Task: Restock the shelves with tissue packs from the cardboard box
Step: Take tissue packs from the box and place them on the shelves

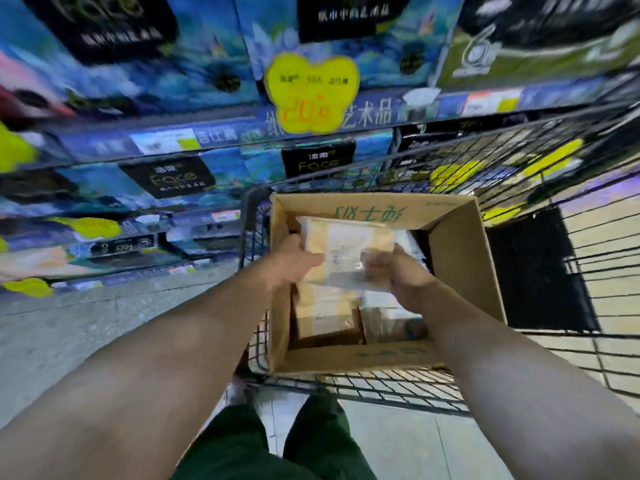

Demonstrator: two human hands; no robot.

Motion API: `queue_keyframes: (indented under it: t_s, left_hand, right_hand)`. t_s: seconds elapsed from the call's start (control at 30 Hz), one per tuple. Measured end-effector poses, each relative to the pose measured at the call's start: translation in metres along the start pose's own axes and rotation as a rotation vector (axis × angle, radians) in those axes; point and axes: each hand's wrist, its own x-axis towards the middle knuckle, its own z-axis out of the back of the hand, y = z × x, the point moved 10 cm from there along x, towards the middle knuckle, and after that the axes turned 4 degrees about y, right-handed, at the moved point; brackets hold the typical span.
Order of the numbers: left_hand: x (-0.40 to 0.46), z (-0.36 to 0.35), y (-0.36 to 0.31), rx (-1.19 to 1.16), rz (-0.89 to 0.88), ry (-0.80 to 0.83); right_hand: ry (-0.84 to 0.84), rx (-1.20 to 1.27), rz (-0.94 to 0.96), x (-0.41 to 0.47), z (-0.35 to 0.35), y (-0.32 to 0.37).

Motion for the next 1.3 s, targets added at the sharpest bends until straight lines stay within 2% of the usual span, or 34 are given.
queue_keyframes:
  t_s: [0.07, 0.2, 0.37, 0.63, 0.8, 1.0, 1.3]
  left_hand:
    - [-0.022, 0.026, -0.016, -0.029, -0.09, -0.035]
    - [-0.07, 0.101, -0.023, -0.1, -0.217, -0.11]
    - [-0.153, 0.246, 0.033, -0.188, -0.298, -0.263]
    - [-0.355, 0.517, 0.258, -0.292, -0.332, -0.678]
    - [-0.477, 0.626, 0.385, -0.397, -0.314, -0.913]
    - [-0.553, 0.704, 0.487, -0.586, -0.359, -1.058]
    - [-0.595, 0.876, 0.571, -0.641, -0.302, -1.244]
  right_hand:
    - [0.082, -0.064, 0.072, -0.012, -0.029, 0.026]
    - [-0.006, -0.367, 0.302, -0.048, -0.097, 0.082]
    - [0.125, -0.53, 0.425, -0.078, -0.272, 0.105]
    - [0.467, -0.721, 0.575, -0.139, -0.658, 0.016]
    - [0.776, -0.752, 0.6, -0.198, -0.854, -0.046]
    - [1.116, -0.788, 0.437, -0.226, -1.009, -0.11]
    - [1.208, -0.818, 0.456, -0.203, -1.228, -0.132]
